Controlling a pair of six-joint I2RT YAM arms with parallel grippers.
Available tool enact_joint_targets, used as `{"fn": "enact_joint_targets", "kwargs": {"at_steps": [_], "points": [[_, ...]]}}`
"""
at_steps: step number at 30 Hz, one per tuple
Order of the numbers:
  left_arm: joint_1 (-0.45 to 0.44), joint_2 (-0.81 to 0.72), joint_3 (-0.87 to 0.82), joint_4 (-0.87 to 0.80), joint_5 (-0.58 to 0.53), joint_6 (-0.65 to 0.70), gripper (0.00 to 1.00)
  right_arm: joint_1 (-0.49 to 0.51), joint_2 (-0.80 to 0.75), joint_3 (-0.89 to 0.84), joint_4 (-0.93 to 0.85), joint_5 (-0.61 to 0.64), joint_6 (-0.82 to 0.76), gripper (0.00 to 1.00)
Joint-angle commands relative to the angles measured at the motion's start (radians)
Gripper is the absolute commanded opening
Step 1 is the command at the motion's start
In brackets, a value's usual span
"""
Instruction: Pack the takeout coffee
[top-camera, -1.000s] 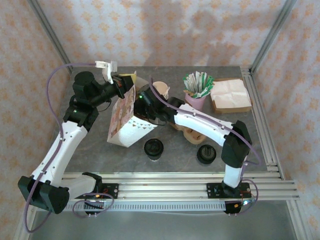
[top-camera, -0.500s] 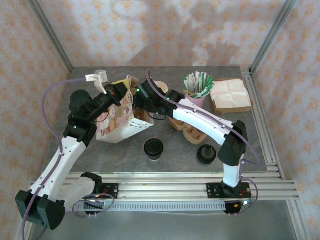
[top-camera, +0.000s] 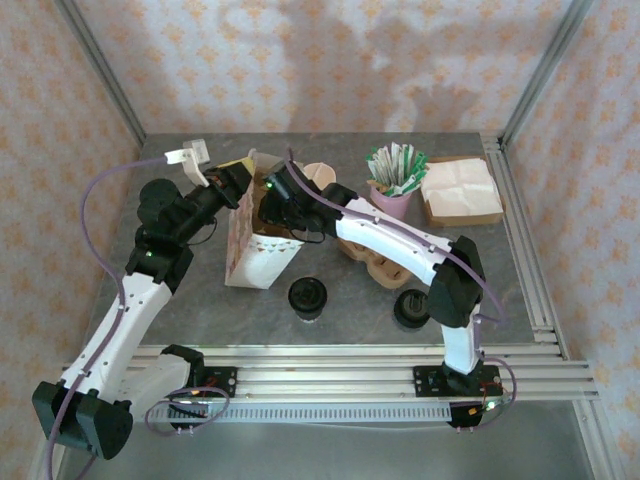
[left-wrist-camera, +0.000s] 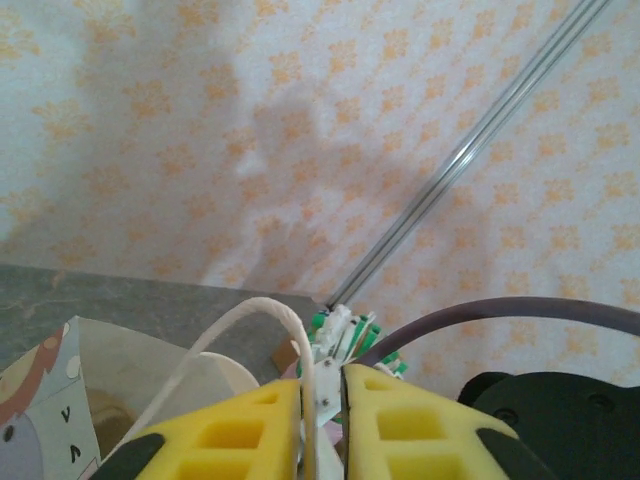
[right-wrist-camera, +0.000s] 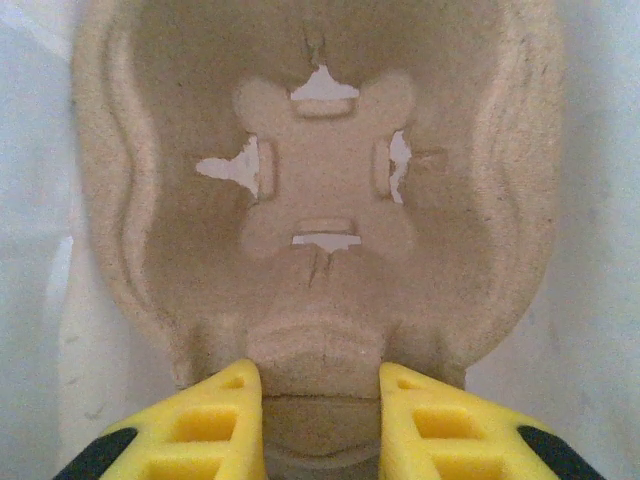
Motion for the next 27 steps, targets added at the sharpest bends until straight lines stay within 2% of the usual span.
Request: {"fn": "enact_joint_targets", "kwargs": {"at_steps": [1, 2, 3, 9, 13, 15, 18, 20, 22, 24, 27], "points": [[0.028, -0.006, -0.012, -0.003, -0.016, -0.042, 0.37, 0.008, 0.008, 0.003, 0.015, 0.002, 0.006, 0.26], [0.033, -0.011, -0.013, -0.001, -0.014, -0.054, 0.5, 0.008, 0.01, 0.005, 0.011, 0.005, 0.004, 0.26], [0.036, -0.016, -0.013, -0.002, -0.01, -0.06, 0.58, 0.008, 0.011, 0.006, 0.008, 0.006, 0.004, 0.26], [0.038, -0.078, 0.043, -0.08, -0.04, -0.032, 0.89, 0.009, 0.029, 0.026, -0.007, -0.001, 0.0, 0.26], [0.043, -0.126, 0.083, -0.124, -0.081, -0.02, 1.0, 0.013, 0.031, 0.034, -0.012, 0.005, -0.005, 0.26], [0.048, -0.136, 0.107, -0.149, -0.103, -0.023, 1.0, 0.014, 0.034, 0.039, -0.016, 0.007, -0.005, 0.26], [0.075, -0.141, 0.135, -0.22, -0.214, -0.064, 1.0, 0.017, 0.035, 0.045, -0.024, 0.007, -0.008, 0.26], [0.146, -0.127, 0.111, -0.205, -0.215, -0.15, 1.0, 0.017, 0.033, 0.045, -0.026, 0.007, -0.009, 0.26], [0.244, -0.102, 0.063, -0.176, -0.214, -0.295, 1.0, 0.016, 0.033, 0.047, -0.028, 0.006, -0.011, 0.26], [0.337, -0.052, 0.035, -0.195, -0.18, -0.398, 1.0, 0.017, 0.034, 0.048, -0.031, 0.005, -0.01, 0.26], [0.414, 0.028, 0.004, -0.223, -0.163, -0.452, 0.88, 0.017, 0.036, 0.051, -0.037, 0.006, -0.014, 0.26]]}}
